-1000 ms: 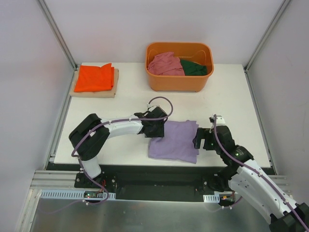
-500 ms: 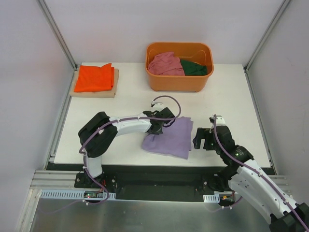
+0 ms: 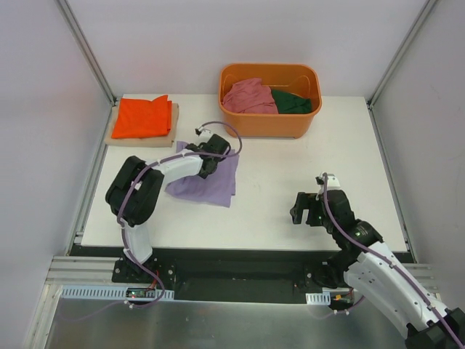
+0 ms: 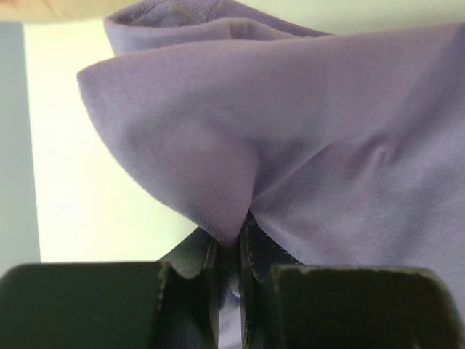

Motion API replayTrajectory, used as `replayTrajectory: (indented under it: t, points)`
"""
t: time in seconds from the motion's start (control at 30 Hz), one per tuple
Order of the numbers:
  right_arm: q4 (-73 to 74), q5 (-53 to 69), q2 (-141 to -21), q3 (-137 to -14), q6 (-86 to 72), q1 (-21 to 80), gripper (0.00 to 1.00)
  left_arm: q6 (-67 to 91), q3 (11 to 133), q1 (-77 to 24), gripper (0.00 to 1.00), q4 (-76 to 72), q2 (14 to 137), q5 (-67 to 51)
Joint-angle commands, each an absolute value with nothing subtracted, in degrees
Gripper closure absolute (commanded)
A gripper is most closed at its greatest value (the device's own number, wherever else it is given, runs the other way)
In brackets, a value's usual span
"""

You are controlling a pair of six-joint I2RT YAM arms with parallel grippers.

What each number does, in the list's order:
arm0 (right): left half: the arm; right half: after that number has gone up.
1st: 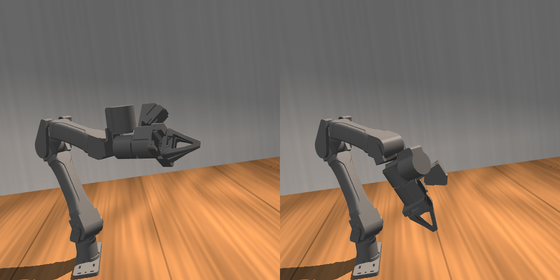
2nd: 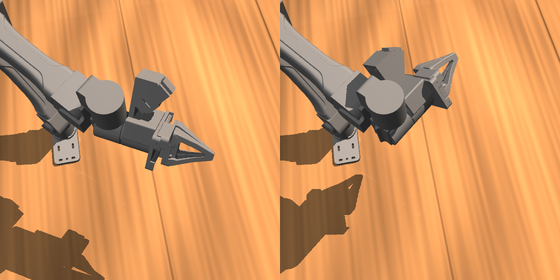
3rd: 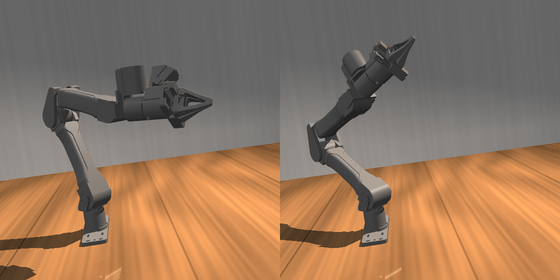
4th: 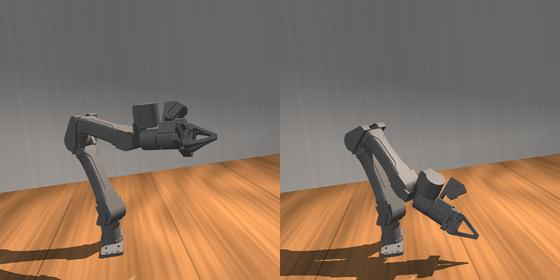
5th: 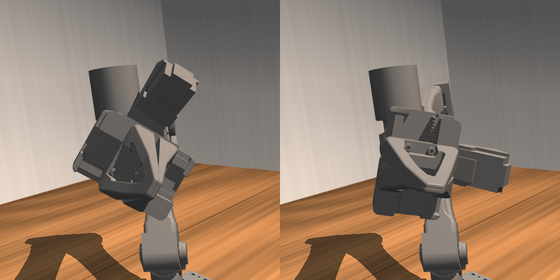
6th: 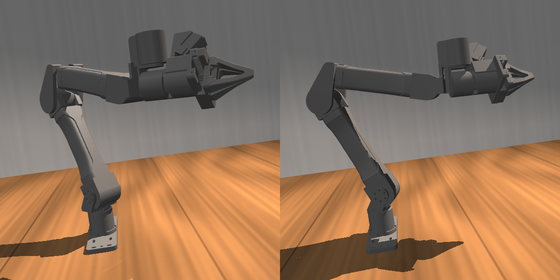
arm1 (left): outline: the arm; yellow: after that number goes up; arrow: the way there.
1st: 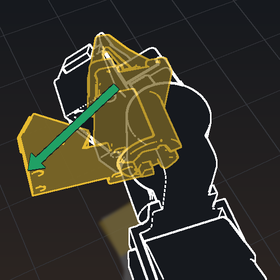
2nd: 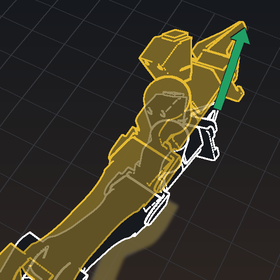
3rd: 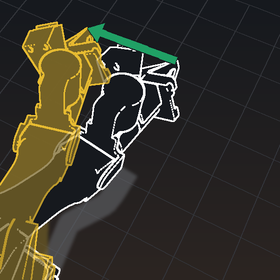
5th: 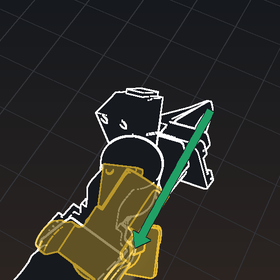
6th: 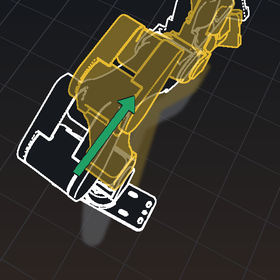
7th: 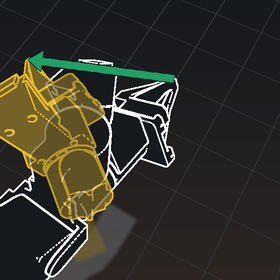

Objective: Fold and stack the t-shirts
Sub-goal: Put the neatly folded tshirt into the corner of the board with the left arm

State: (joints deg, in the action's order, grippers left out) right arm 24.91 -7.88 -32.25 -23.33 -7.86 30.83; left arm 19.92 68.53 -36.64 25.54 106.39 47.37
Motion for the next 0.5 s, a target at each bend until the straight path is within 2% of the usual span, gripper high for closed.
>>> replayTrajectory:
  t: [0.0, 0.13, 0.47]
  points:
    - [24.43, -7.38, -31.55, -22.85, -7.56, 30.67, 0.04, 1.43, 70.22, -31.04, 1.00, 11.37, 105.38, 49.14]
    - [24.17, -7.56, -31.73, -22.85, -7.56, 30.67, 0.04, -10.17, 72.24, -26.20, 1.00, 1.25, 107.39, 47.37]
    - [23.29, -7.64, -33.84, -23.38, -7.21, 30.67, 0.04, -25.12, 90.51, -18.72, 1.00, -5.87, 116.19, 46.32]
